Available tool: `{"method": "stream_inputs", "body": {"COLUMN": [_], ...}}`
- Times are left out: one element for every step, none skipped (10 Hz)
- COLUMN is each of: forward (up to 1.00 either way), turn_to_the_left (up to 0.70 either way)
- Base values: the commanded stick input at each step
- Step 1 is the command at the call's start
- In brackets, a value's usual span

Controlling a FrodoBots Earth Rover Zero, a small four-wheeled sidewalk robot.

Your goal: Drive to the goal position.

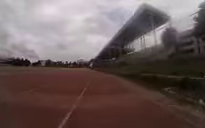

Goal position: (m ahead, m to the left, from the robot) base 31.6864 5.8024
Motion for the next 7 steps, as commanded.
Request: {"method": "stream_inputs", "body": {"forward": [0.85, 0.85, 0.85, 0.85, 0.85, 0.85, 0.85], "turn_to_the_left": [0.0, 0.0, 0.0, 0.0, 0.0, 0.0, 0.0]}}
